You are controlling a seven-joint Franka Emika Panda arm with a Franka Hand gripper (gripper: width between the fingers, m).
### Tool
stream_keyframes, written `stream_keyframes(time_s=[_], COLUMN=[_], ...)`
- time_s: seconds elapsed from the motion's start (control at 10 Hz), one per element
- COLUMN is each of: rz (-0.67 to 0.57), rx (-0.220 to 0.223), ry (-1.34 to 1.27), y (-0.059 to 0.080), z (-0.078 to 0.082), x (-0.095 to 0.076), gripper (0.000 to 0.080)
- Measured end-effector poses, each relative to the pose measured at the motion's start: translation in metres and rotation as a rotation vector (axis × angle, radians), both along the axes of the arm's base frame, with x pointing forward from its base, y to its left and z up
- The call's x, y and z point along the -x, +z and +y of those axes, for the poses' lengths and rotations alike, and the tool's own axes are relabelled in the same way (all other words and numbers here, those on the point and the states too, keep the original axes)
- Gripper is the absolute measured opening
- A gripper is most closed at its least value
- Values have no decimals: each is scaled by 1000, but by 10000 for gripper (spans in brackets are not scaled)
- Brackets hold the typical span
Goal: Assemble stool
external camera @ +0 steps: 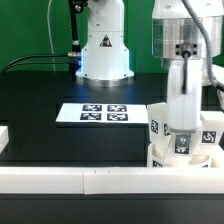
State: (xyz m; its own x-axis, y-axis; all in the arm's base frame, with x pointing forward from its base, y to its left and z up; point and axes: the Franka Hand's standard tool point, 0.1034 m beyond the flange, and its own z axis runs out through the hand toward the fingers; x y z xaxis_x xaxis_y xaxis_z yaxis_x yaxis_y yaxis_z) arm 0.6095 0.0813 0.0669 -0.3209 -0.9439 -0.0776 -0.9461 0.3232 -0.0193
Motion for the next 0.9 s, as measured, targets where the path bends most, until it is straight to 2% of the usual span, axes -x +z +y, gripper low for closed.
stream_keyframes(time_s=[0.1,0.3,0.5,0.9], rz=[2,-2,-48,-57], rx=[-2,-22,-33,-30], ry=[-37,-289,-326,-257], y=[0,0,-1,-1], z=[0,4,16,18], x=[0,-1,-1,0], gripper=[334,334,334,334])
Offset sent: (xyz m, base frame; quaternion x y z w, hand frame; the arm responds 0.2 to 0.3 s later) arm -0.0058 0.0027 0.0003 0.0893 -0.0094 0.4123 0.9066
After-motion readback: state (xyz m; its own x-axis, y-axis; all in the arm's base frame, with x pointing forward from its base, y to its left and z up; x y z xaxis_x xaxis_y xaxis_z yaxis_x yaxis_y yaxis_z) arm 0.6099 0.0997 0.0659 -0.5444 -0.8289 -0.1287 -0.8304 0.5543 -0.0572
